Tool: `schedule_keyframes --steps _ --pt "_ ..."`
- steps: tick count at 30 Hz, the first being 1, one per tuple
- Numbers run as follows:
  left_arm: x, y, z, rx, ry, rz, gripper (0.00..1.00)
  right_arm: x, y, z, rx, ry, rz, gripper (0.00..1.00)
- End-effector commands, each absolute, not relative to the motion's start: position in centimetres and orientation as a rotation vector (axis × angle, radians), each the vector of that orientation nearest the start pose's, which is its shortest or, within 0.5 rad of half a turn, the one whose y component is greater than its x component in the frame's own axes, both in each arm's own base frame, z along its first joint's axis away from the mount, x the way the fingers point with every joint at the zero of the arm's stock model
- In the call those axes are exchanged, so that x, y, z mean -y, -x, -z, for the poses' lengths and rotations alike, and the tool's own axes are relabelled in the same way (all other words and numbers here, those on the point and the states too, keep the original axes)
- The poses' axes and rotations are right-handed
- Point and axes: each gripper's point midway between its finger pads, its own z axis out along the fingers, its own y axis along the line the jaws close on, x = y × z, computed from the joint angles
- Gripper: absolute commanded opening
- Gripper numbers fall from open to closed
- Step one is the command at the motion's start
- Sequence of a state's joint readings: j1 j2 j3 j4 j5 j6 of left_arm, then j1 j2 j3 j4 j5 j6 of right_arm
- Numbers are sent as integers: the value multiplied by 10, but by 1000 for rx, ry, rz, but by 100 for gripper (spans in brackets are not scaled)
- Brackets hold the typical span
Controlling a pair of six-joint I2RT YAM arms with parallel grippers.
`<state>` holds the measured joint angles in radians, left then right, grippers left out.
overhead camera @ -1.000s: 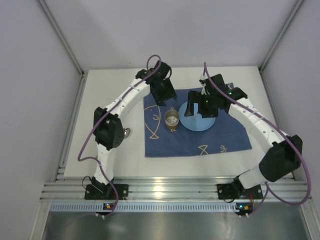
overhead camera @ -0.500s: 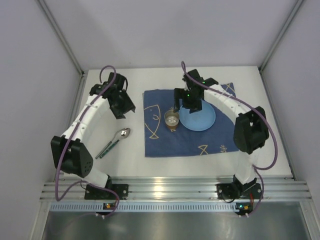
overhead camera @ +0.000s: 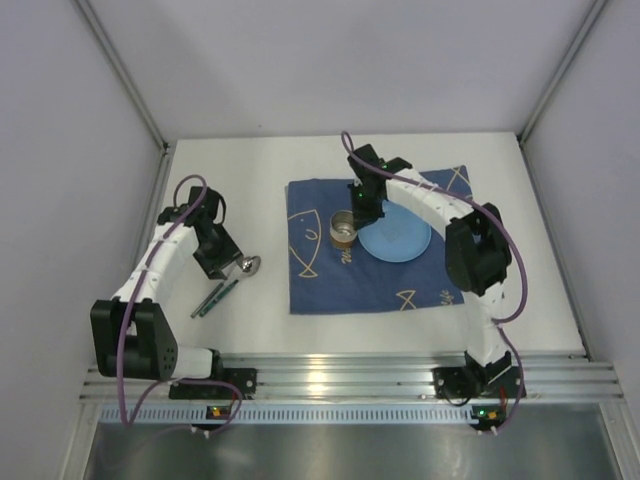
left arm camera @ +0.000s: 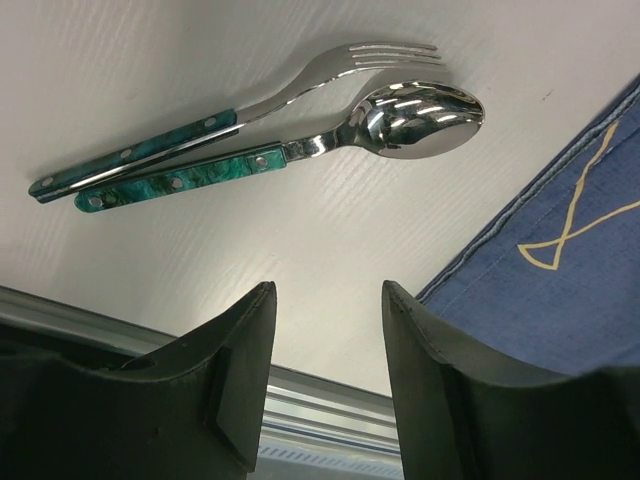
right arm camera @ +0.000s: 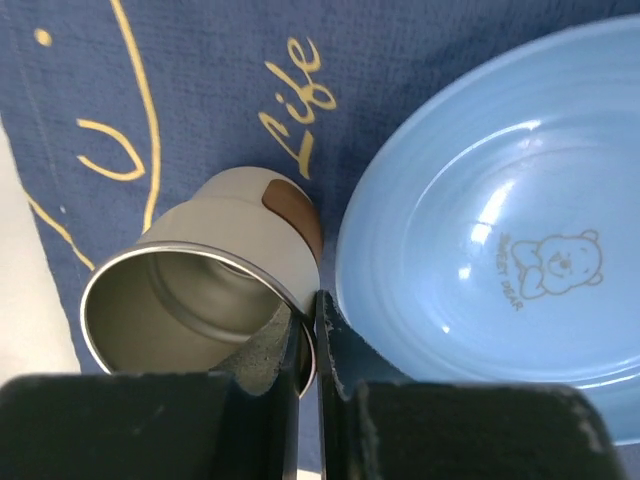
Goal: Set the dinner table for one person
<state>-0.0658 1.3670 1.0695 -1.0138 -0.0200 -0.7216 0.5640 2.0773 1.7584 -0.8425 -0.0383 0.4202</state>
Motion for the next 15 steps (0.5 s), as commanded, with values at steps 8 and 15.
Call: schedule_keyframes --steps 8,15 --pt "17 -267 -105 -2686 938 -22 52 -212 -436 -194 -2531 20 -295 0" --pt "21 -270 -103 -2686 947 16 49 -68 -483 -197 -2494 -344 -84 0"
